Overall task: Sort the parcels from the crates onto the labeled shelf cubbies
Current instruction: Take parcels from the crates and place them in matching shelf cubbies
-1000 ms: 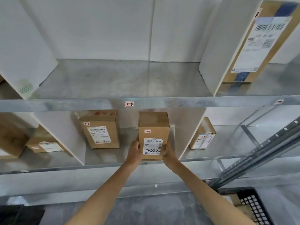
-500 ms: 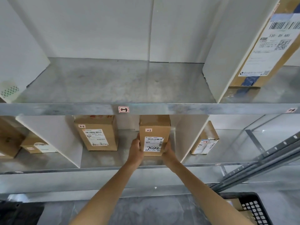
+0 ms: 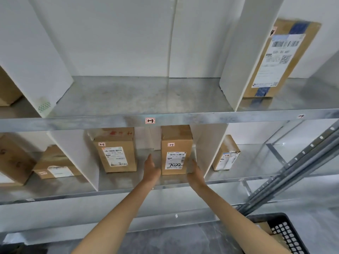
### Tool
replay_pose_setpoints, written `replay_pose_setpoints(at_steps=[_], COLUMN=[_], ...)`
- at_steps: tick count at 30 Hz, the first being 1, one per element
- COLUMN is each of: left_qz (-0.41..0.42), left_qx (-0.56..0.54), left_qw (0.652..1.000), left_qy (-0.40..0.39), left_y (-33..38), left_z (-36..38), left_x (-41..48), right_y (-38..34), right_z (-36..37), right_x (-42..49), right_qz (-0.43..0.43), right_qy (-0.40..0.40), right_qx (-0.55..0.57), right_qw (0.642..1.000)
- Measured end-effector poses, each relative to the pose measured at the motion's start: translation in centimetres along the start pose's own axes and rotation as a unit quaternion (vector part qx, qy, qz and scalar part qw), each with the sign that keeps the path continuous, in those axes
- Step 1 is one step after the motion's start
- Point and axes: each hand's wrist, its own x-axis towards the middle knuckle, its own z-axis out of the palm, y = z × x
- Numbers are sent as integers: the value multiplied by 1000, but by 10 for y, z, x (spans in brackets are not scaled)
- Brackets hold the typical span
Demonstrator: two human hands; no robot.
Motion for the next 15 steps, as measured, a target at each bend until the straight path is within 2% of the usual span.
replay_pose_setpoints(at_steps=[6,8,11,15], left_qz=[116,151,188,214], left_qx=[-13,-37,-51,-81], left_qw=[989,981,972,958], left_qy=[91,114,131,173], left_y=[18,28,43,52], left_z=[-30,-40,-55,-73], left_x=[-25,-40,-64,-106], right_y=[-33,-45,-71,-94], right_z=[-17,-22,-30,-29], right_x=[-46,-57,-77,-104], right_qz=[-158,-213,-271,-339], right_qy=[149,184,193,165], right_qx=[74,56,56,66], right_qw=[973,958,941,924])
